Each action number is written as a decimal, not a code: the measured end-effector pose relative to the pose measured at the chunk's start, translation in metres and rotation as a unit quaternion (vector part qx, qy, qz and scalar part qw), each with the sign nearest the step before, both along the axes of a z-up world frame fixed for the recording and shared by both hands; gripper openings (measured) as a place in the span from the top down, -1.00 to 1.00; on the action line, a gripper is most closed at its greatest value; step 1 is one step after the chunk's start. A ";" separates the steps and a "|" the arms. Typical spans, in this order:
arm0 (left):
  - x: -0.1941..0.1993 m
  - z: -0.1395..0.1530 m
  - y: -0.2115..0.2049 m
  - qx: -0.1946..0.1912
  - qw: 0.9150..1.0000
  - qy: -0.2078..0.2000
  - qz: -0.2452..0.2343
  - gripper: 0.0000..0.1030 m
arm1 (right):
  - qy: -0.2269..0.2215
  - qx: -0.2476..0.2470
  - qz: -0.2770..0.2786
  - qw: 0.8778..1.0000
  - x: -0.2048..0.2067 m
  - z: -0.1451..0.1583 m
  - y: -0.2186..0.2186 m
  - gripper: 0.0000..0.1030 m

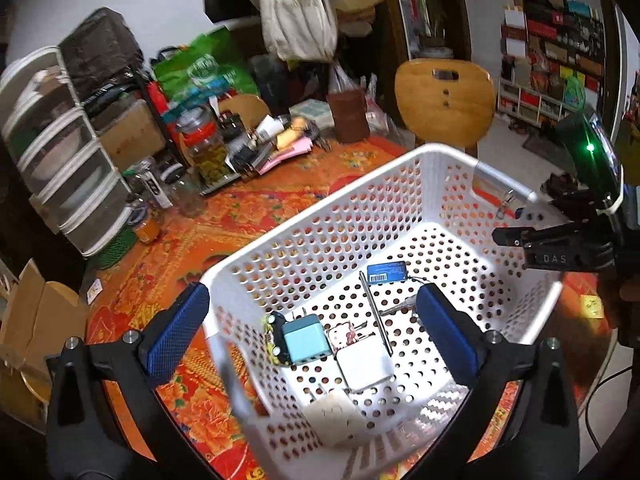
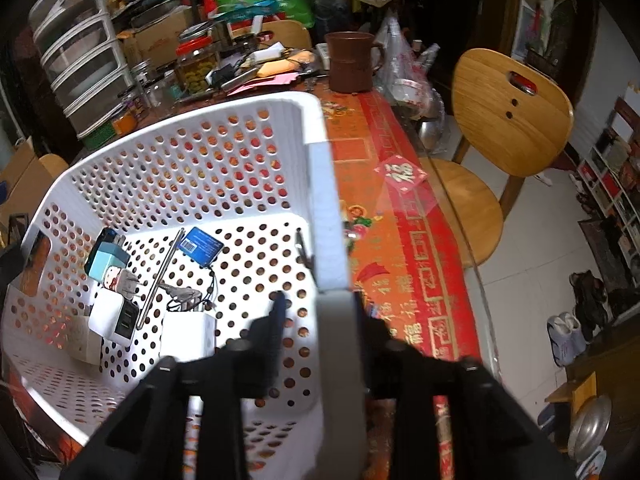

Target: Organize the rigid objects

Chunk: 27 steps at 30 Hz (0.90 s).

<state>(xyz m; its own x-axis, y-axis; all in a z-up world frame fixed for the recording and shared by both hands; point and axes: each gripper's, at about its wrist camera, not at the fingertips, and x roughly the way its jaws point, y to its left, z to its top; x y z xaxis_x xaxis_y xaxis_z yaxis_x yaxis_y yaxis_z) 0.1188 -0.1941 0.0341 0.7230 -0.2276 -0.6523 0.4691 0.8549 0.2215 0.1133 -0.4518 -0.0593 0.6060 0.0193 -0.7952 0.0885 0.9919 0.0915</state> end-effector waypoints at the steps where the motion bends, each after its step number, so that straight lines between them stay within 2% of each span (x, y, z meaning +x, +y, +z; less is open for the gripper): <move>1: -0.005 0.004 0.004 -0.007 1.000 -0.002 0.002 -0.99 | -0.015 0.000 -0.002 1.000 -0.008 0.006 0.001 -0.18; 3: -0.020 0.011 0.019 -0.029 1.000 -0.001 0.008 -0.99 | -0.051 -0.010 -0.006 0.999 -0.030 0.022 0.006 -0.64; 6: -0.049 0.021 0.043 -0.049 0.998 -0.027 0.032 -0.99 | -0.109 -0.026 -0.007 0.994 -0.067 0.046 0.017 -0.95; 7: -0.062 0.025 0.051 -0.056 0.997 -0.039 0.042 -0.99 | -0.135 -0.035 -0.004 0.990 -0.085 0.055 0.025 -0.99; 9: -0.088 0.029 0.070 -0.076 0.994 -0.054 0.062 -0.99 | -0.180 -0.058 0.007 0.982 -0.121 0.071 0.042 -1.00; 11: -0.114 0.032 0.089 -0.091 0.990 -0.058 0.092 -0.99 | -0.206 -0.077 0.007 0.976 -0.154 0.082 0.057 -1.00; 16: -0.180 0.036 0.132 -0.128 0.979 -0.066 0.141 -0.99 | -0.273 -0.052 0.016 0.961 -0.233 0.103 0.080 -1.00; 19: -0.221 0.040 0.148 -0.129 0.975 -0.077 0.165 -0.99 | -0.307 -0.059 0.024 0.949 -0.271 0.116 0.098 -1.00; 21: -0.243 0.044 0.153 -0.134 0.974 -0.080 0.167 -0.99 | -0.310 -0.071 0.034 0.947 -0.288 0.122 0.111 -1.00; 24: -0.268 0.051 0.155 -0.147 0.972 -0.083 0.162 -0.99 | -0.289 -0.066 0.044 0.954 -0.296 0.126 0.121 -1.00; 27: -0.279 0.054 0.146 -0.149 0.974 -0.083 0.149 -0.99 | -0.268 -0.060 0.032 0.961 -0.293 0.124 0.122 -1.00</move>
<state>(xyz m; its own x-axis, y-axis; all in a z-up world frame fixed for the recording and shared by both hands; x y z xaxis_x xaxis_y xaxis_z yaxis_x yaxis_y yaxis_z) -0.1603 -0.0477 0.0881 0.8756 -0.1532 -0.4580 0.1696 0.9855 -0.0054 -0.1801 -0.3297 0.0650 0.9299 -0.0011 -0.3679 -0.0020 1.0000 -0.0082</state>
